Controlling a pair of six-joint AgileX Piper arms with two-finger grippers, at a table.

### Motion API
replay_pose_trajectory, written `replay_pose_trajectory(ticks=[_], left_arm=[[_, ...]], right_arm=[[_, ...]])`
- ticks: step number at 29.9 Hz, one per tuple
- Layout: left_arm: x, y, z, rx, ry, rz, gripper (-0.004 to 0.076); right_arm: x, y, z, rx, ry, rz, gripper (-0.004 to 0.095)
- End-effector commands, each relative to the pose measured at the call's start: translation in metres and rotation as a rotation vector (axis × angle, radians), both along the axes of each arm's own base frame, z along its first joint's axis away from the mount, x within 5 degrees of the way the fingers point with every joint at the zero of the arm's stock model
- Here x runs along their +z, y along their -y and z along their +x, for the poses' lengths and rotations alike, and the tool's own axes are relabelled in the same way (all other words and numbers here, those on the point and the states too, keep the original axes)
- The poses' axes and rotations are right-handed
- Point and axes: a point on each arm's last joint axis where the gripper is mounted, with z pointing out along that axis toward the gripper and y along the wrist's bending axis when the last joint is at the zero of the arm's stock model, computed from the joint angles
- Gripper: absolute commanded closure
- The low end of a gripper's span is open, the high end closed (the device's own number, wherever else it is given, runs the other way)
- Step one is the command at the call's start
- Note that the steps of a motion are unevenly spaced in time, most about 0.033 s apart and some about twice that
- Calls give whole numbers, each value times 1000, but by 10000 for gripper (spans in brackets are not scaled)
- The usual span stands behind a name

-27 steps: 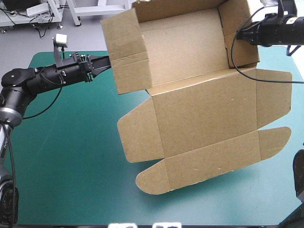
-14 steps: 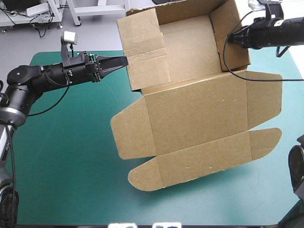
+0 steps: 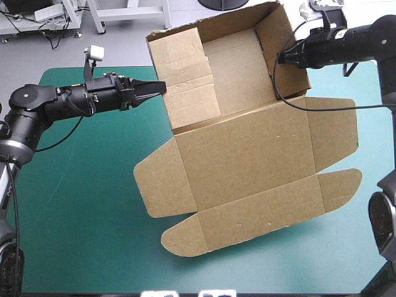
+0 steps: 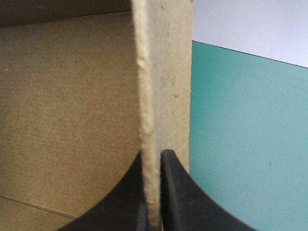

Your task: Fold the box

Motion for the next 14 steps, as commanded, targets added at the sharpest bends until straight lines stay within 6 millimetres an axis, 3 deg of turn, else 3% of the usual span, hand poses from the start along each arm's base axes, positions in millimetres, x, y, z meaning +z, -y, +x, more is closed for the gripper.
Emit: replay_pose_trajectory(ticks=[1, 14], left_arm=[[27, 1, -11, 37, 67, -78, 409], [10, -12, 4, 249, -33, 85, 409]], right_arm=[[28, -14, -25, 57, 63, 80, 908], [29, -50, -33, 130, 45, 123, 906]])
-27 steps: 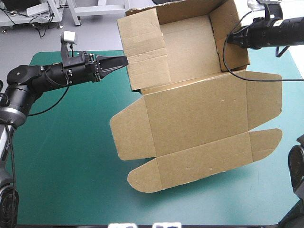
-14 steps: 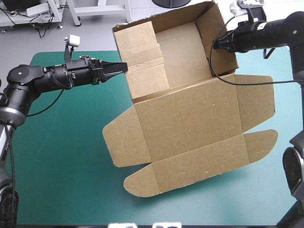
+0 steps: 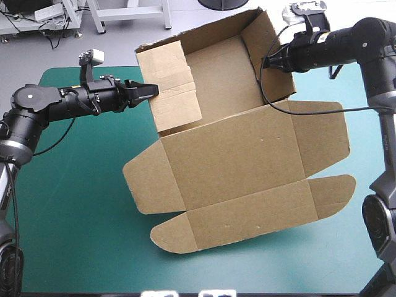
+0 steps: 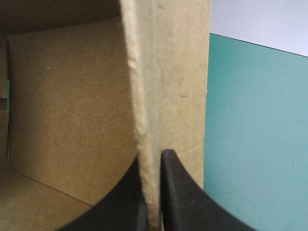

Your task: Fold the box

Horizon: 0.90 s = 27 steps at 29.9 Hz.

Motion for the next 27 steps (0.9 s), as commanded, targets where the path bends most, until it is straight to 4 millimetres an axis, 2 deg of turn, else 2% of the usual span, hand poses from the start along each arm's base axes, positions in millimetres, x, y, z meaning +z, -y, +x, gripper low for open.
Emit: replay_pose_trajectory(ticks=[1, 9, 13, 18, 22, 27], left_arm=[[26, -2, -6, 82, 86, -50, 409], [23, -9, 1, 173, 128, 38, 410], [18, -13, 2, 203, 111, 102, 440], [15, -14, 3, 204, 113, 137, 549], [13, -14, 2, 187, 107, 174, 735], [11, -12, -2, 144, 78, 181, 734]], right_arm=[[31, -23, -30, 99, 57, 138, 906], [37, -52, -45, 204, 47, 195, 906], [38, -61, -49, 225, 45, 205, 906], [42, -67, -53, 244, 61, 244, 906], [42, -68, -53, 246, 57, 254, 906], [32, -62, -50, 191, 0, 154, 906]])
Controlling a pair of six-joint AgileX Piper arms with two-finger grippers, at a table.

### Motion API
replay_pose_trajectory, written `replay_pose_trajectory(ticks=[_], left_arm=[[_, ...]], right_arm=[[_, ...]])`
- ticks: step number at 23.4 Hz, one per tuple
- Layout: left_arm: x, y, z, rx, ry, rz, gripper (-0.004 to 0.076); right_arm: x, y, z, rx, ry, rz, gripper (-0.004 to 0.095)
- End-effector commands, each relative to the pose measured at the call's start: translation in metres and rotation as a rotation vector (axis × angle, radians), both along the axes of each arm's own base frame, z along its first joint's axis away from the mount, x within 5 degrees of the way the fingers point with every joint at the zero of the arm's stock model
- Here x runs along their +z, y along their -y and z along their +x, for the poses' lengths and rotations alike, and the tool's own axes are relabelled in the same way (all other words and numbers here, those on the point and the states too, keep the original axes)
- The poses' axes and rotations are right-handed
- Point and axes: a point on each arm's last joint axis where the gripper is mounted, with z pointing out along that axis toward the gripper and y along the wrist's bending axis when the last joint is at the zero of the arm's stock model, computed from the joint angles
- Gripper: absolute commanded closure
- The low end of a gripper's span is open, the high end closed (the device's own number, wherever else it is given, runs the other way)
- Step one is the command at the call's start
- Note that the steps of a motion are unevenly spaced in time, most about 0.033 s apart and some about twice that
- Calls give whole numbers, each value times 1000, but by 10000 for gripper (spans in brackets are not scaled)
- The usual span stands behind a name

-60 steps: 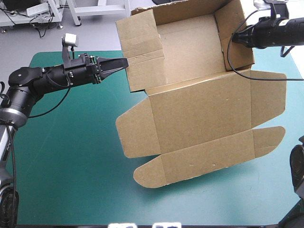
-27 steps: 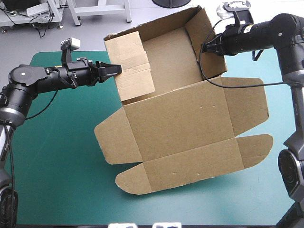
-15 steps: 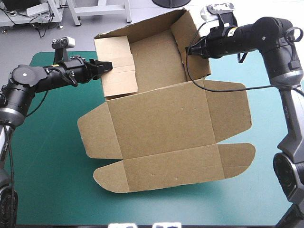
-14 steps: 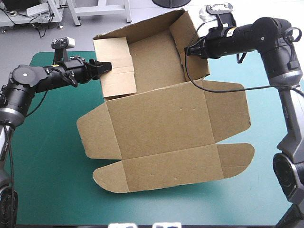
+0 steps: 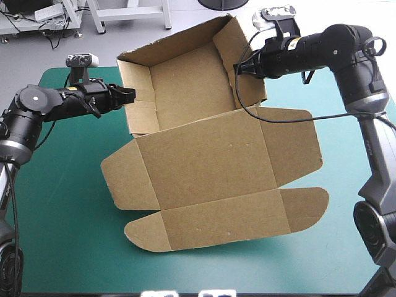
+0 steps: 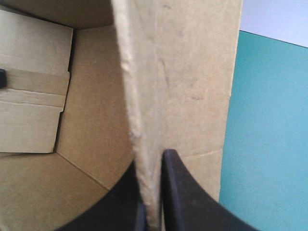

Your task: Fold the box

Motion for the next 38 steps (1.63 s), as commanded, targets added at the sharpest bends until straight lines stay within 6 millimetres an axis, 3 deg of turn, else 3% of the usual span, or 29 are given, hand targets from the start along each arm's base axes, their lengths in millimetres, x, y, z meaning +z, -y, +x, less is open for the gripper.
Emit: replay_pose_trajectory(ticks=[1, 7, 10, 11, 14, 23, 30, 34, 38], left_arm=[[28, 9, -15, -48, 51, -82, 734], [47, 13, -24, -72, 24, 71, 734], [60, 21, -26, -75, -2, 180, 734], [54, 29, -22, -92, -52, 240, 734], [28, 46, -12, -148, -168, 329, 734], [-30, 83, 25, -202, -278, 425, 734], [-71, 91, 52, -200, -344, 437, 734], [-101, 95, 64, -211, -416, 451, 734], [-111, 97, 66, -223, -457, 457, 734]], right_arm=[[27, -10, -34, 86, 2, 101, 906], [3, -7, -19, 4, -73, 29, 906], [-32, -8, -4, -14, -178, -34, 906], [-52, -10, 2, -15, -243, -53, 906], [-85, -11, 8, -10, -336, -101, 906], [-161, -16, 23, -17, -485, -335, 906], [-184, -22, 47, -34, -397, -341, 907], [-191, -22, 51, -34, -397, -350, 906], [-190, -22, 54, -46, -363, -351, 905]])
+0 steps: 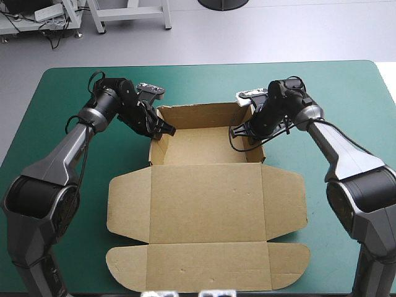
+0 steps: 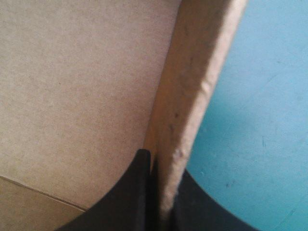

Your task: Fold the box

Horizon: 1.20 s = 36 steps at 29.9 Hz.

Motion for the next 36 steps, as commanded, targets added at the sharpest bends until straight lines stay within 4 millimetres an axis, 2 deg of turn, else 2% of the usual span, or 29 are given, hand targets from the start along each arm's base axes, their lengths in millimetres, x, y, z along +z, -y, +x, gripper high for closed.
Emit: replay_pose_trajectory(ticks=[1, 5, 8, 12, 16, 19, 23, 26, 36], left_arm=[[3, 10, 2, -4, 36, -64, 734], [4, 10, 3, 9, 35, -66, 732], [3, 10, 1, 4, 16, -61, 685], [3, 10, -1, 24, -13, -62, 536], [3, 10, -1, 101, -36, -82, 358], [3, 10, 1, 122, -27, -91, 272], [4, 11, 2, 125, -19, -101, 261], [14, 11, 2, 115, -15, -104, 261], [83, 12, 2, 113, 96, -151, 261]], right_arm=[[24, -7, 0, 65, 145, 33, 902], [25, -7, 1, 103, 159, 20, 805], [24, -6, 1, 104, 160, 15, 687], [25, -7, 1, 101, 160, 23, 595], [25, -9, 0, 97, 152, 46, 586], [26, -9, 0, 97, 154, 46, 585], [32, -9, 2, 92, 175, 53, 585], [43, -9, 4, 92, 213, 53, 585], [70, -7, 9, 84, 307, 33, 585]])
